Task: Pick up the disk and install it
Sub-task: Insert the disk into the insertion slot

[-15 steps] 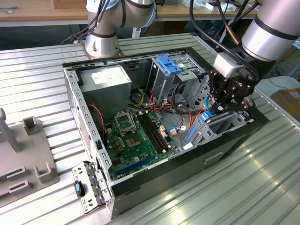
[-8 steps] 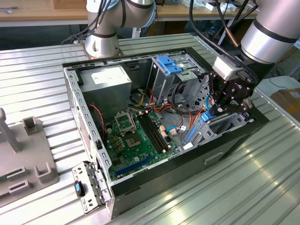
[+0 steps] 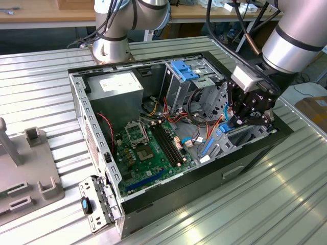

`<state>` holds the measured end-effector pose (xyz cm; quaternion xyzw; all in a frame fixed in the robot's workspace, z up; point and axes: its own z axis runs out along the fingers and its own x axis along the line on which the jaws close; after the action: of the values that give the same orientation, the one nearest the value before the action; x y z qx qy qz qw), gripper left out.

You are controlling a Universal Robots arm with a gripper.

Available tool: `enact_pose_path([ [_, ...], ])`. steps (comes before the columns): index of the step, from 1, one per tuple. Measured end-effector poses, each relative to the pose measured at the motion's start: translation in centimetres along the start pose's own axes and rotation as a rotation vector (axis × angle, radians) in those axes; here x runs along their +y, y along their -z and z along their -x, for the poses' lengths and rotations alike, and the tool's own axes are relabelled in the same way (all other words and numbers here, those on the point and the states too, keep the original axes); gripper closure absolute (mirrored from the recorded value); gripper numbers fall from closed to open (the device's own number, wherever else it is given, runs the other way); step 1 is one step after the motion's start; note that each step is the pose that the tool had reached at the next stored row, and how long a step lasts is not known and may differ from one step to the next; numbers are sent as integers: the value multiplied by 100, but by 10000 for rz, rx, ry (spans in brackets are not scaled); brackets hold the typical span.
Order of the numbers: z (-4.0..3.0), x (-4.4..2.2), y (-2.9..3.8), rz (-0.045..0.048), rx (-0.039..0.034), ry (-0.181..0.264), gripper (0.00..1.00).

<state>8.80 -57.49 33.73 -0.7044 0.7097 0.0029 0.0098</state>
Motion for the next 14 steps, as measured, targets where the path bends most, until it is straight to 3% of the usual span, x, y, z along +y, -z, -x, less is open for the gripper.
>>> enact_pose_path([
  [8,-4,0,-2,0,-15,0,89],
  [10,-3,-1,65,0,-9,0,89],
  [11,-2,-1,130,0,-7,0,89],
  [14,-1,-2,191,0,-6,0,89],
])
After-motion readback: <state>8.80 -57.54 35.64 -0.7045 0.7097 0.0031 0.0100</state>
